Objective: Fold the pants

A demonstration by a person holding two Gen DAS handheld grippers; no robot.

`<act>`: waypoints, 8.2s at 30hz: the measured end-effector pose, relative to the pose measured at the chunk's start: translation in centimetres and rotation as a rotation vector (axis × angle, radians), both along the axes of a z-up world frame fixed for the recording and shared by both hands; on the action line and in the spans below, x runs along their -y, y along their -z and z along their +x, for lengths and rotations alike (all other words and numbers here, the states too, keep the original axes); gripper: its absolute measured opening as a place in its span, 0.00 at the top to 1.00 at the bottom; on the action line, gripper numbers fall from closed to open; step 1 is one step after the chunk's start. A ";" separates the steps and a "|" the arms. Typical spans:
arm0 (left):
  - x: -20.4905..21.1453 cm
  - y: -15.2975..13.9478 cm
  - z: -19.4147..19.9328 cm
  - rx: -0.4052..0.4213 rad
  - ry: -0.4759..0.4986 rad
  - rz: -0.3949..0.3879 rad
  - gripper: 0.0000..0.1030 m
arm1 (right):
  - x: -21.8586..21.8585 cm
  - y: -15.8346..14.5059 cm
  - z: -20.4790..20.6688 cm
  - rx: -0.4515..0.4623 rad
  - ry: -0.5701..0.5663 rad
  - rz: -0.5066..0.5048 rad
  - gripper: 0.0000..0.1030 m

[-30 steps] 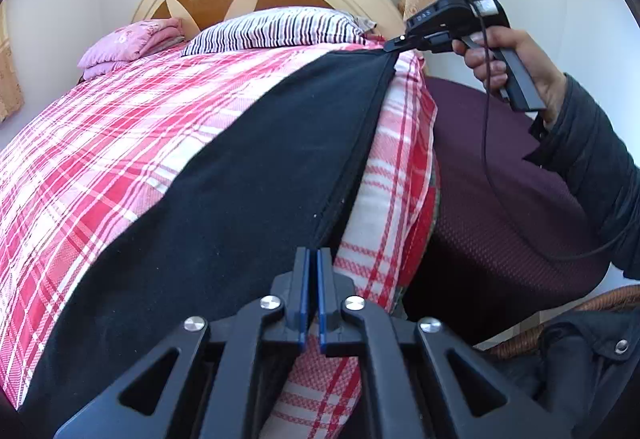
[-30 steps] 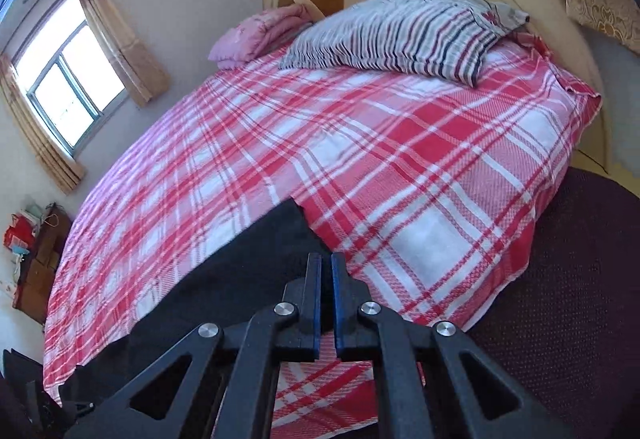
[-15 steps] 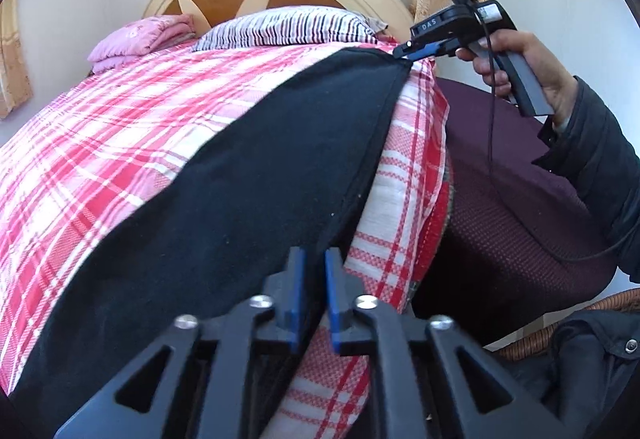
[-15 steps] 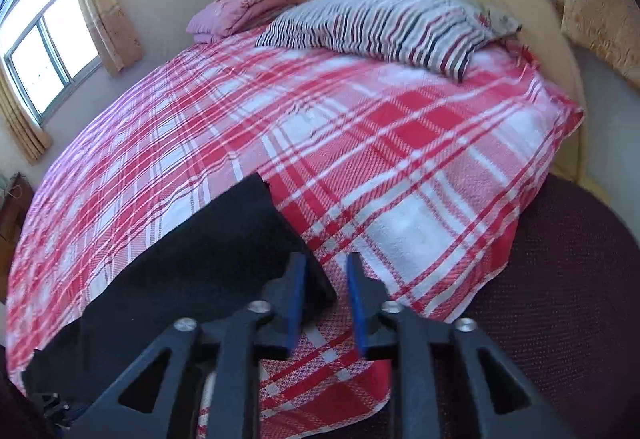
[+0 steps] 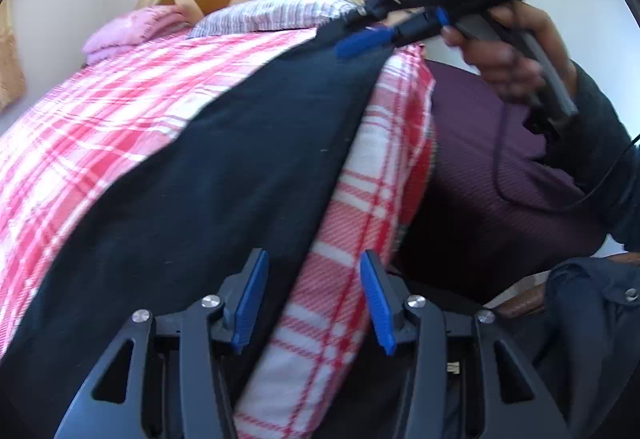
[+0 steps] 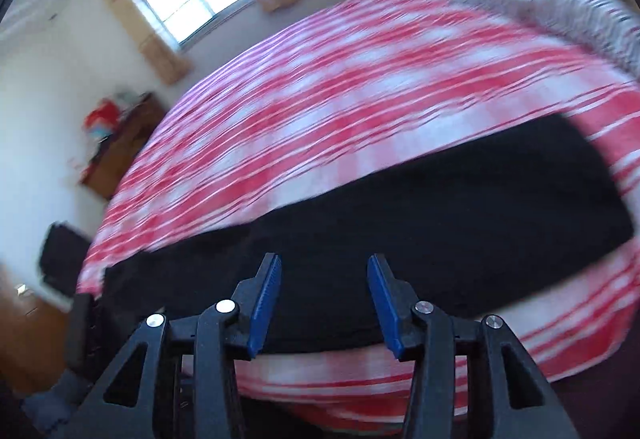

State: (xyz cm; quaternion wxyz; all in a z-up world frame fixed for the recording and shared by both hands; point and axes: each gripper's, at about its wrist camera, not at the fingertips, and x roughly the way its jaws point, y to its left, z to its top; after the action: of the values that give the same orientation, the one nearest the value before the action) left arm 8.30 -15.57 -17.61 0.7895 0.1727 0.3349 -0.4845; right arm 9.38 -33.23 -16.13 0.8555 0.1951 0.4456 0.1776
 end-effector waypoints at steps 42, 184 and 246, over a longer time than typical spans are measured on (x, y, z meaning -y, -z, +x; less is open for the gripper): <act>-20.4 2.1 5.1 0.009 -0.647 0.124 0.28 | -22.8 -0.1 9.5 -0.012 -0.321 -0.096 0.51; -41.0 3.2 3.2 0.017 -1.253 0.026 0.00 | 6.4 -7.9 -2.9 0.344 0.238 0.005 0.90; -15.7 -1.6 6.9 -0.161 -0.684 -0.158 0.07 | -10.1 1.1 2.5 0.073 -0.073 -0.157 0.59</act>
State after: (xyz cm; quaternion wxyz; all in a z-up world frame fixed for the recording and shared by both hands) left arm 15.25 0.18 -15.98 0.8879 -0.0496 0.3959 -0.2289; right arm 11.86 -23.12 -17.27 0.8768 0.1043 0.4335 0.1803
